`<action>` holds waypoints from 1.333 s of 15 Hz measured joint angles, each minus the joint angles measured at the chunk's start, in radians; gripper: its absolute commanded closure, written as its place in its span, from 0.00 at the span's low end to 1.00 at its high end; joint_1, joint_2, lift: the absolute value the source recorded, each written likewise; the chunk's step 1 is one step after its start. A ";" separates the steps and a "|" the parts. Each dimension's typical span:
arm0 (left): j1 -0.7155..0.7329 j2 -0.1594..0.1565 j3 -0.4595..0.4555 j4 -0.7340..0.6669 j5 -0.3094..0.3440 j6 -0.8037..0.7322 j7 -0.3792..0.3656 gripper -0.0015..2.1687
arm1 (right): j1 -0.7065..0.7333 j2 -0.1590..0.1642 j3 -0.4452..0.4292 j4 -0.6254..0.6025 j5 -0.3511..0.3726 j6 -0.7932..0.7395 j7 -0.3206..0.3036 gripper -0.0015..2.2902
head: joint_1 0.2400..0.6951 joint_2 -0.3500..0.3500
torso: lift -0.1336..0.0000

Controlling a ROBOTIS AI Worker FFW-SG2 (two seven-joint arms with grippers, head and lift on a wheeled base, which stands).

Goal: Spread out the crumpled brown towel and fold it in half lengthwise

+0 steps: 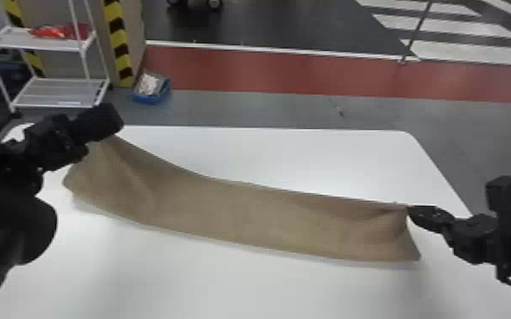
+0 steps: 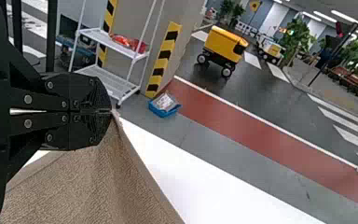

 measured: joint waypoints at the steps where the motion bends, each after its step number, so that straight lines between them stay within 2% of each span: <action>1: -0.018 -0.007 -0.013 0.035 -0.001 0.000 0.010 0.87 | 0.000 0.001 -0.011 0.004 -0.020 -0.001 0.001 0.57 | 1.00 0.28 | 0.08; 4: -0.058 -0.023 -0.035 0.111 -0.002 -0.001 0.028 0.87 | 0.000 0.003 -0.040 0.021 -0.062 -0.007 0.002 0.57 | 1.00 0.26 | 0.08; 11: -0.077 -0.017 -0.025 0.113 -0.002 -0.001 0.030 0.87 | 0.004 0.003 -0.094 0.034 -0.115 -0.018 0.006 0.57 | 1.00 0.25 | 0.08; 13: -0.074 -0.018 -0.028 0.111 -0.002 -0.001 0.032 0.87 | 0.003 0.003 -0.095 0.034 -0.116 -0.019 0.006 0.57 | 1.00 0.25 | 0.08; 20: -0.090 -0.052 -0.064 0.167 -0.022 -0.001 0.038 0.87 | -0.012 0.001 -0.067 0.050 -0.094 -0.003 0.004 0.57 | 1.00 0.23 | 0.08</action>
